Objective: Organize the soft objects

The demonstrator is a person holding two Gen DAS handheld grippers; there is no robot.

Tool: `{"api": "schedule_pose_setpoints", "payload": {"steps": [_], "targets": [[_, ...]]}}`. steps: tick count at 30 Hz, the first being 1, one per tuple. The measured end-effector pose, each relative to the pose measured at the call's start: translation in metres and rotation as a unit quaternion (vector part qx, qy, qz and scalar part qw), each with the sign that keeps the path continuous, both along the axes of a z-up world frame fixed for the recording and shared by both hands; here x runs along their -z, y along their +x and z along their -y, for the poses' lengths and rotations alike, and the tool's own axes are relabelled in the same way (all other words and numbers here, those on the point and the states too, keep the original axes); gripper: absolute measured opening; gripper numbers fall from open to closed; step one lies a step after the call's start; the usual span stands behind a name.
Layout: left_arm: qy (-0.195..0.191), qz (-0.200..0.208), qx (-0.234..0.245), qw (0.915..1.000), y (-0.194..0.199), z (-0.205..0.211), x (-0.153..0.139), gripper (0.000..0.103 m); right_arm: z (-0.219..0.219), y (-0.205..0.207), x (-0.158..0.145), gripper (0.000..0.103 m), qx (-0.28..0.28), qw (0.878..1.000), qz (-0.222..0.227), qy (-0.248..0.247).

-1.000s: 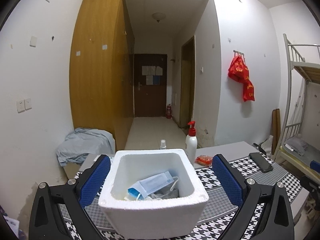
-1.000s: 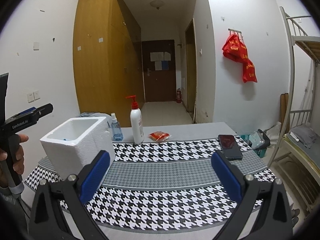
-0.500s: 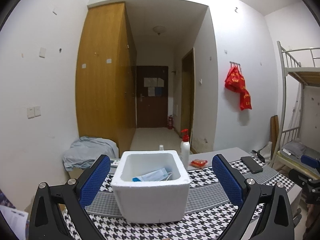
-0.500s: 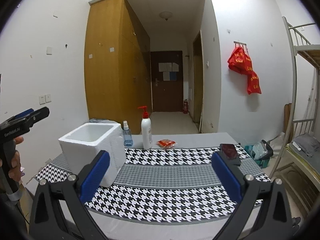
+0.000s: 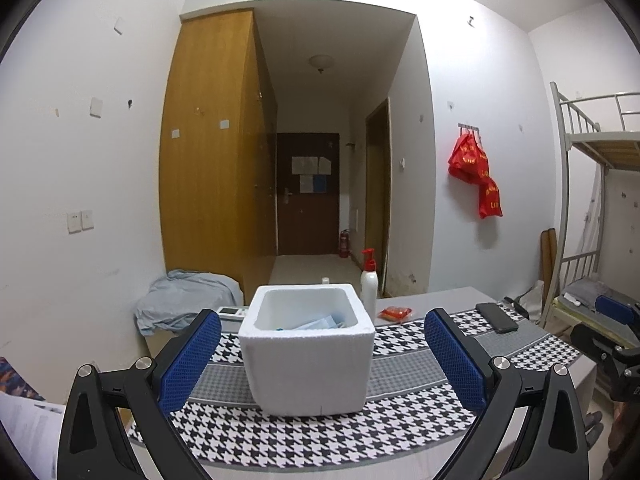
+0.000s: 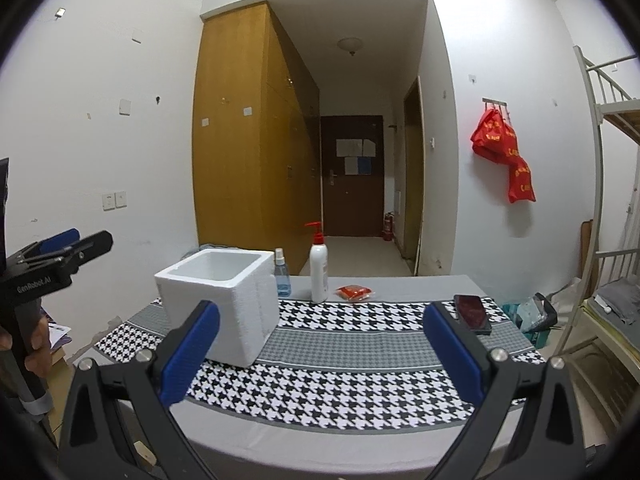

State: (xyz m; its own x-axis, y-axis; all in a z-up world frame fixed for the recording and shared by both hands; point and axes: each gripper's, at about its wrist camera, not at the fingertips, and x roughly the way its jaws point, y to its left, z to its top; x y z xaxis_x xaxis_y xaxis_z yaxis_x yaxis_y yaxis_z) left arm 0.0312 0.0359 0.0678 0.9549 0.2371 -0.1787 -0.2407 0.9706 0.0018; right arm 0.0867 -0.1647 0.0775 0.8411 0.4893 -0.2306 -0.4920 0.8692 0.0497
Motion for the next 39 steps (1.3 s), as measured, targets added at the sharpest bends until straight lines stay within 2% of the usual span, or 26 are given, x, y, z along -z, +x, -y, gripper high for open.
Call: {"api": "schedule_pose_setpoints", "payload": {"steps": [11,19,28,35,39], "targets": [[-0.015,0.003,-0.002,0.9999,-0.030,0.003,0.019,0.102,-0.004,-0.027,0.008,0.103,-0.018,1.000,0.008,0.005],[-0.012,0.012,-0.007,0.9998,-0.052,0.006,0.034,0.102,-0.009,-0.048,0.019,0.103,-0.034,0.999,0.015,0.005],[-0.018,0.014,-0.022,0.9995,-0.065,0.007,0.050,0.102,-0.016,-0.065,0.031,0.103,-0.049,0.999,0.018,0.002],[-0.009,0.011,-0.035,0.9993,-0.073,0.010,0.068,0.102,-0.015,-0.074,0.046,0.103,-0.039,0.999,0.015,0.004],[-0.016,0.011,-0.032,0.9993,-0.076,0.011,0.075,0.102,-0.015,-0.077,0.051,0.103,-0.041,0.999,0.013,0.005]]}}
